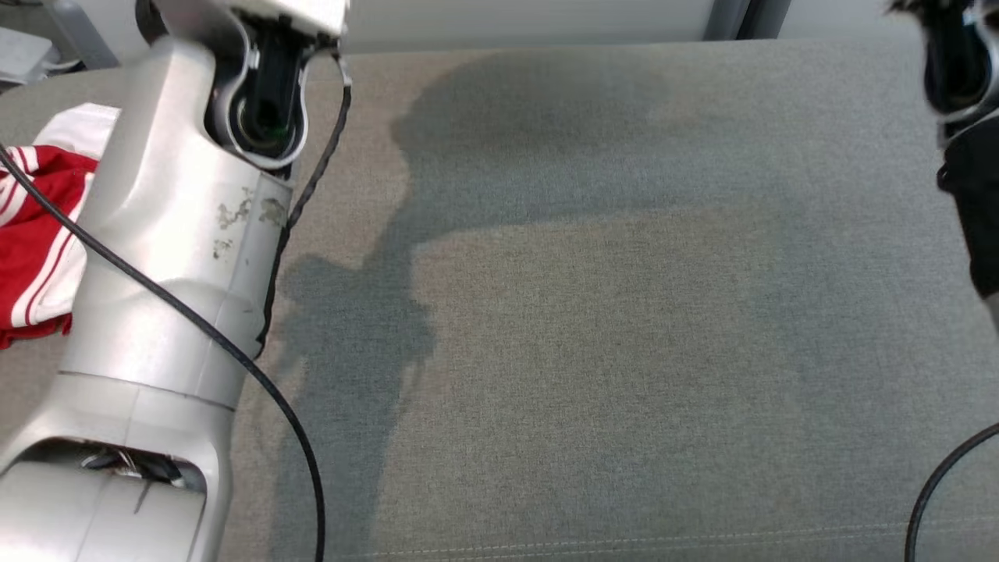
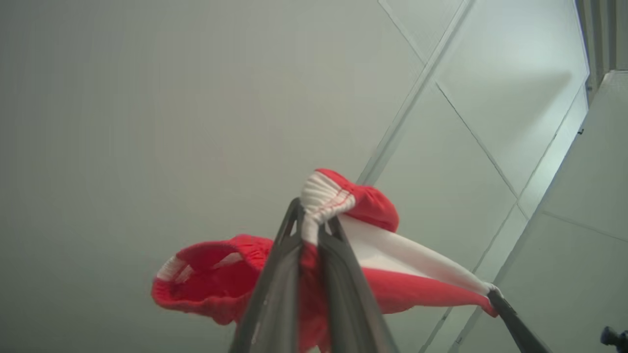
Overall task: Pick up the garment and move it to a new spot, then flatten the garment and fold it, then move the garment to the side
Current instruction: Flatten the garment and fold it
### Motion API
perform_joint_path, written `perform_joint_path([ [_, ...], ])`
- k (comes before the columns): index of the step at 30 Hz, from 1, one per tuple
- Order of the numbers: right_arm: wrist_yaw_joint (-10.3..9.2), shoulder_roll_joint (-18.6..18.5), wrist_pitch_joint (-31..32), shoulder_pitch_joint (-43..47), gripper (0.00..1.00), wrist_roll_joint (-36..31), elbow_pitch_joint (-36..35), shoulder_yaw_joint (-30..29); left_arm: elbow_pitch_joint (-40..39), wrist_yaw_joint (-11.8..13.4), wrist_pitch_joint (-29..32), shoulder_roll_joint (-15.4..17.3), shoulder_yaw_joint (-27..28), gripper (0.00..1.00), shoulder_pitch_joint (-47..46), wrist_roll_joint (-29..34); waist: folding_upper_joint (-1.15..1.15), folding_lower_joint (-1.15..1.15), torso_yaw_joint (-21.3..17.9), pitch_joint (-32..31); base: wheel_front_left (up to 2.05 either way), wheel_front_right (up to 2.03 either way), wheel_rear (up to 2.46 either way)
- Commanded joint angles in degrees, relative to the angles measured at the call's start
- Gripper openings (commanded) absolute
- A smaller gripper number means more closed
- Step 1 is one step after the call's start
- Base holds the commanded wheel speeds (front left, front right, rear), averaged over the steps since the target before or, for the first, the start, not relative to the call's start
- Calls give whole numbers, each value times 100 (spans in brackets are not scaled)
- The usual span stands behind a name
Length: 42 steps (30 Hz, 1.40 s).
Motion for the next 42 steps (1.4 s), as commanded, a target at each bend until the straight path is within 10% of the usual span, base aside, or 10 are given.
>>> perform_joint_path([
  [1,-4,43,-46,266,0,4,267,195,272,-53,-155,239,91,0,134,-83,0,0,-66,257,0,0,0],
  [10,-4,323,-183,1609,0,203,1238,560,823,-136,-434,31,-791,0,1769,-959,0,0,-162,798,0,0,0],
  [18,-4,-89,-200,2856,0,365,609,327,131,-137,-606,111,-1521,0,3006,-1092,0,0,27,687,0,0,0],
  [23,-4,-311,-201,3696,0,181,6,-10,-279,-138,-610,289,-2035,9,3604,-882,0,0,146,449,0,0,0],
  [27,-4,-285,-201,4254,0,-55,-434,-117,-172,-138,-552,489,-2678,42,3778,-774,0,0,139,298,0,0,0],
  [31,-4,-211,-201,4601,0,-188,-652,-198,35,-138,-499,581,-2975,53,3758,-865,0,0,80,185,0,0,0],
  [34,-4,-180,-201,4750,0,-232,-725,-242,83,-138,-492,665,-3212,35,3693,-850,0,0,52,125,0,0,0],
  [36,-4,-170,-201,4824,0,-247,-776,-260,71,-138,-512,707,-3312,0,3670,-886,0,0,31,92,0,0,0],
  [42,-4,-224,-201,5021,0,-275,-933,-164,249,-138,-559,814,-3633,0,3610,-714,0,0,-8,-2,0,0,0],
])
